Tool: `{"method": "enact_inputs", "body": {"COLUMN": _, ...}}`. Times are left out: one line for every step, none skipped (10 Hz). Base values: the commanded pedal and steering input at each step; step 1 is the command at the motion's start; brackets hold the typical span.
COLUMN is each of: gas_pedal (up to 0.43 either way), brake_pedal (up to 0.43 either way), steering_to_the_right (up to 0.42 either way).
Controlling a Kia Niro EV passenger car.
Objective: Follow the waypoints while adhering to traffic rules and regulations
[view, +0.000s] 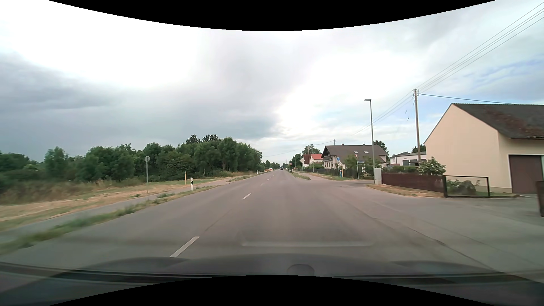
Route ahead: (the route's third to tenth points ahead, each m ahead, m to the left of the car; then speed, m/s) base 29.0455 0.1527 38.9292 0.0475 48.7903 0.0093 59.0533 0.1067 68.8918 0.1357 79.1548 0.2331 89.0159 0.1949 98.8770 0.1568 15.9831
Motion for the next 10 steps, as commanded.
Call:
{"method": "enact_inputs", "body": {"gas_pedal": 0.197, "brake_pedal": 0.000, "steering_to_the_right": -0.001}}
{"method": "enact_inputs", "body": {"gas_pedal": 0.197, "brake_pedal": 0.000, "steering_to_the_right": -0.001}}
{"method": "enact_inputs", "body": {"gas_pedal": 0.197, "brake_pedal": 0.000, "steering_to_the_right": -0.001}}
{"method": "enact_inputs", "body": {"gas_pedal": 0.197, "brake_pedal": 0.000, "steering_to_the_right": -0.001}}
{"method": "enact_inputs", "body": {"gas_pedal": 0.197, "brake_pedal": 0.000, "steering_to_the_right": -0.001}}
{"method": "enact_inputs", "body": {"gas_pedal": 0.197, "brake_pedal": 0.000, "steering_to_the_right": -0.001}}
{"method": "enact_inputs", "body": {"gas_pedal": 0.197, "brake_pedal": 0.000, "steering_to_the_right": -0.001}}
{"method": "enact_inputs", "body": {"gas_pedal": 0.197, "brake_pedal": 0.000, "steering_to_the_right": -0.001}}
{"method": "enact_inputs", "body": {"gas_pedal": 0.197, "brake_pedal": 0.000, "steering_to_the_right": -0.001}}
{"method": "enact_inputs", "body": {"gas_pedal": 0.197, "brake_pedal": 0.000, "steering_to_the_right": -0.001}}
